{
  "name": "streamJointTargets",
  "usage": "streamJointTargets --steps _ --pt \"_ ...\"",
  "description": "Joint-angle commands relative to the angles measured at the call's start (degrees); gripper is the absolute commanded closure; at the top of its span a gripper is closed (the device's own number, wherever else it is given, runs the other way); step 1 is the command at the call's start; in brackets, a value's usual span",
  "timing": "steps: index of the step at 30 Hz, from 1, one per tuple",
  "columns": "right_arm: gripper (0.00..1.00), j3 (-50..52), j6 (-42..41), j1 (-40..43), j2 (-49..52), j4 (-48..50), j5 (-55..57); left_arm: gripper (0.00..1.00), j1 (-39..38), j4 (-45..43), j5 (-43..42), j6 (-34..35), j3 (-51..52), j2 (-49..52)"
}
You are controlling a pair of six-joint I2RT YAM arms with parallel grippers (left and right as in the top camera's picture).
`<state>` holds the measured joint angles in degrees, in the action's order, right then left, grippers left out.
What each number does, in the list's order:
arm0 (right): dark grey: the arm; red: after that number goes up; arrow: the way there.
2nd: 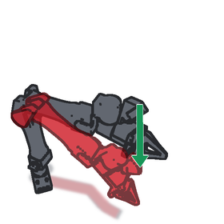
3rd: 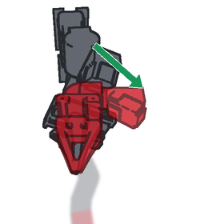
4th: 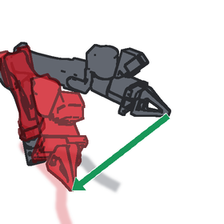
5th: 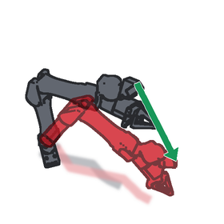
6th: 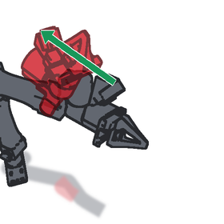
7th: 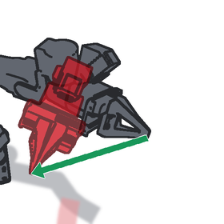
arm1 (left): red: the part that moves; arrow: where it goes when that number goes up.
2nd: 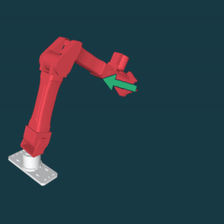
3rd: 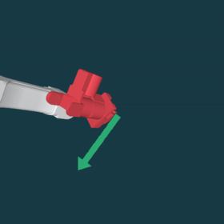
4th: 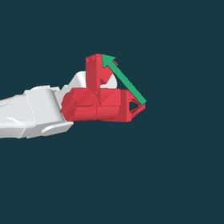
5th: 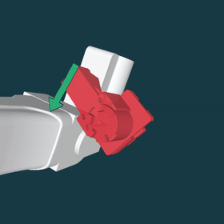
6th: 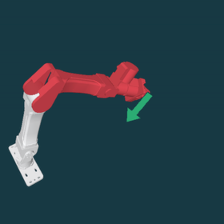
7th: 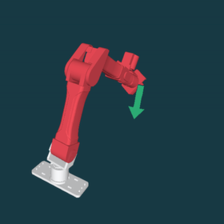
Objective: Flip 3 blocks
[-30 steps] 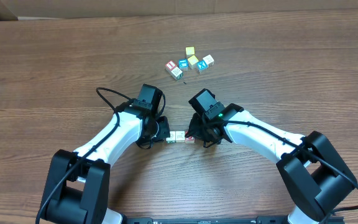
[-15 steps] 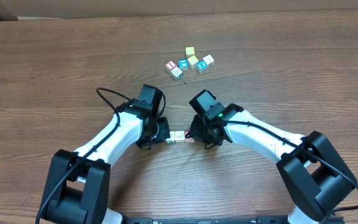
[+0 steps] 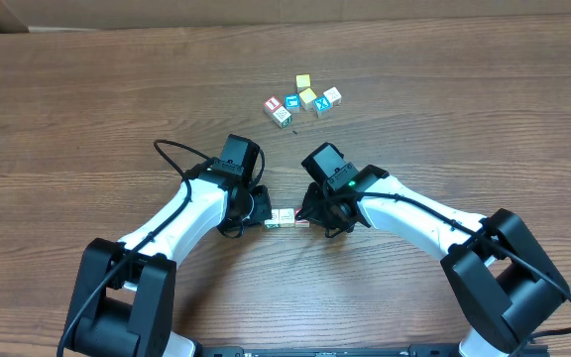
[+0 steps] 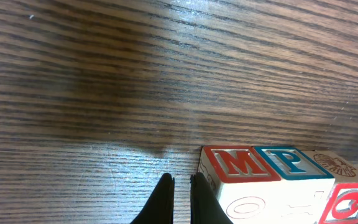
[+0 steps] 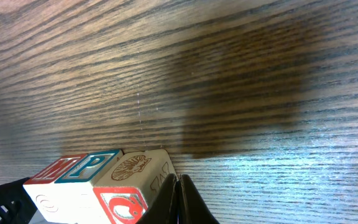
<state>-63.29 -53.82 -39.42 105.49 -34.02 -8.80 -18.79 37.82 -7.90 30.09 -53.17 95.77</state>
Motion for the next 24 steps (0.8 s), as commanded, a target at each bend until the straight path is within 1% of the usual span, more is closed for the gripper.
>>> streamJointTargets --steps 1,5,17,24 --pt "0.96 0.3 -0.2 -0.3 0.3 0.4 -0.3 0.96 -0.5 -0.3 -0.5 0.8 0.6 0.5" --pt "0.96 0.3 -0.2 -0.3 0.3 0.4 -0.3 0.96 -0.5 -0.4 -2.5 0.8 0.6 0.5" --pt "0.96 0.3 -0.3 -0.3 0.3 0.6 -2.0 0.96 -1.4 -0.6 -2.7 0.8 0.6 0.5" --pt "0.96 0.3 -0.2 -0.3 0.3 0.5 -2.3 0.96 -3.1 -0.6 -2.6 0.8 0.6 0.5"
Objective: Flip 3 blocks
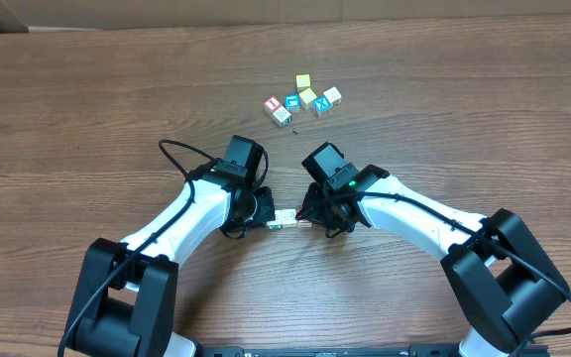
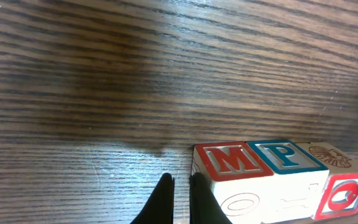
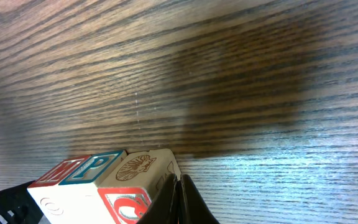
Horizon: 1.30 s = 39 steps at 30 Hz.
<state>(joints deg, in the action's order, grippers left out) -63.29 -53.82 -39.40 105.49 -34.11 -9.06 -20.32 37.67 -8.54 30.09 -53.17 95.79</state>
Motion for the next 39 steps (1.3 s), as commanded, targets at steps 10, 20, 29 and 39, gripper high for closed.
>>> streamJointTargets --steps 10,20,29,39 --pt "0.96 0.3 -0.2 -0.3 0.3 -0.5 -2.6 0.96 -2.0 1.7 -2.0 1.2 0.6 0.5" --pt "0.96 0.3 -0.2 -0.3 0.3 -2.5 -5.0 0.96 -2.0 3.7 -2.0 1.2 0.6 0.5" --pt "0.96 0.3 -0.2 -0.3 0.3 -2.4 -5.0 0.96 -2.0 1.7 0.0 -0.1 0.6 0.5" --pt "0.96 0.3 -0.5 -0.3 0.3 -2.4 -5.3 0.96 -2.0 1.0 -0.1 -1.9 0.6 0.5"
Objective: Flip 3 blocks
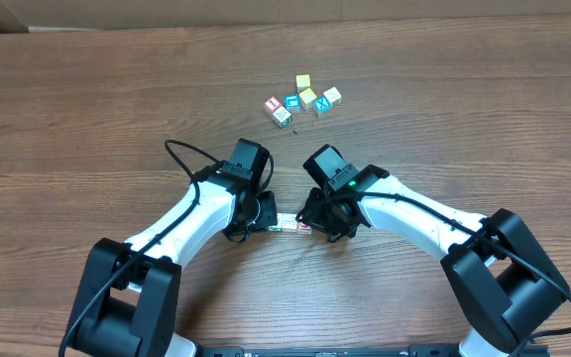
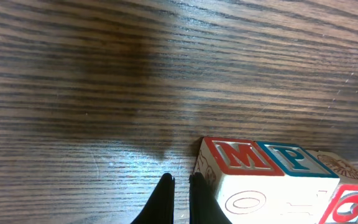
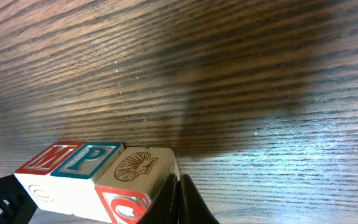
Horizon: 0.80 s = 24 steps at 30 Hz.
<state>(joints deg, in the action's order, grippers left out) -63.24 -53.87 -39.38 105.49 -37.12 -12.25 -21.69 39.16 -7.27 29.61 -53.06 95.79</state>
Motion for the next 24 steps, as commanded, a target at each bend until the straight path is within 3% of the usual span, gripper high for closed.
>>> streamJointTargets --steps 1,24 --pt "0.96 0.3 -0.4 -0.3 0.3 0.6 -2.3 0.96 -0.6 -0.5 -1.3 -1.4 0.5 0.5" --pt "0.96 0.3 -5.9 -0.4 0.3 0.4 -4.7 0.96 -0.4 -2.3 -1.3 -4.0 0.3 0.5"
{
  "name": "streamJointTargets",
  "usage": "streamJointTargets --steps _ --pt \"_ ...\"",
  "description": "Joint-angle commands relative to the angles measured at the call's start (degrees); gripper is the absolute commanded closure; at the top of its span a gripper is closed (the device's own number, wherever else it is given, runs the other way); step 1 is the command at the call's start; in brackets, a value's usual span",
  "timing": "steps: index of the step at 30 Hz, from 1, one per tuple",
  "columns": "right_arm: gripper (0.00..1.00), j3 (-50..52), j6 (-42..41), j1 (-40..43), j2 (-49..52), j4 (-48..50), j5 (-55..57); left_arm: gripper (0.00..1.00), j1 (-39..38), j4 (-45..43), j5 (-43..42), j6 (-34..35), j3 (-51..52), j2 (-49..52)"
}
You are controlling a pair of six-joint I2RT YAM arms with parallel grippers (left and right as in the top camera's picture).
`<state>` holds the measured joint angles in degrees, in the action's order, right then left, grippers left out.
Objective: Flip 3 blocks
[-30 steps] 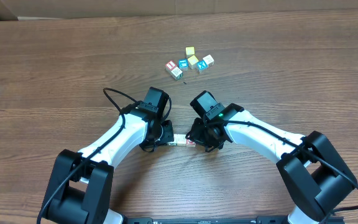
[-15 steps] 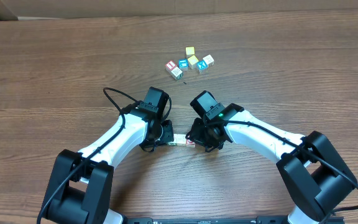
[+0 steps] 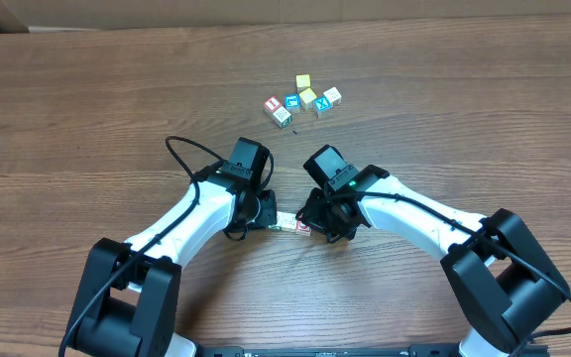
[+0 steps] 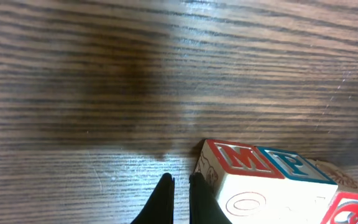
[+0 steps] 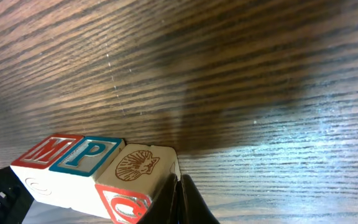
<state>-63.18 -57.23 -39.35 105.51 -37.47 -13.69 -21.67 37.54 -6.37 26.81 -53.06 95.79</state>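
Three wooden blocks form one row: a red M block, a blue P block and a shell block. My left gripper is shut, with its outer side against the M end. At the opposite end my right gripper is shut too, pressed against the shell block. The row is pinched end to end between them. Its near side shows a red oval and a red letter. Whether the row rests on the table cannot be told.
Several loose letter blocks lie in a cluster at the back of the wooden table, well beyond both arms. A cardboard edge shows at the far left corner.
Both grippers stay shut against the row's ends. In the wrist views the row has tilted a little, and the table grain sits at a slightly different angle. The overhead view shows almost no shift.
The M, P and shell blocks stood in a row squeezed between my two shut grippers at the oldest moment. At each later moment the row and both wrists sat slightly nearer the table's front, still clamped the same way.
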Motion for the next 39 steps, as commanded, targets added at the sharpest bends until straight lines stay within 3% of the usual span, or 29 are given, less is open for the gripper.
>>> streamJointTargets --steps 1,21,39 --pt "0.96 0.2 -2.9 -0.5 0.3 0.8 -3.3 0.96 -0.4 -0.8 -2.2 -1.5 0.2 0.5" --pt "0.96 0.2 -10.5 -4.5 0.3 1.2 -2.9 0.96 -0.4 -2.3 -2.2 -3.2 -1.3 0.5" --pt "0.96 0.2 -12.3 -5.6 0.3 2.4 -2.7 0.96 -0.4 -4.0 -2.3 -4.1 -2.7 3.5"
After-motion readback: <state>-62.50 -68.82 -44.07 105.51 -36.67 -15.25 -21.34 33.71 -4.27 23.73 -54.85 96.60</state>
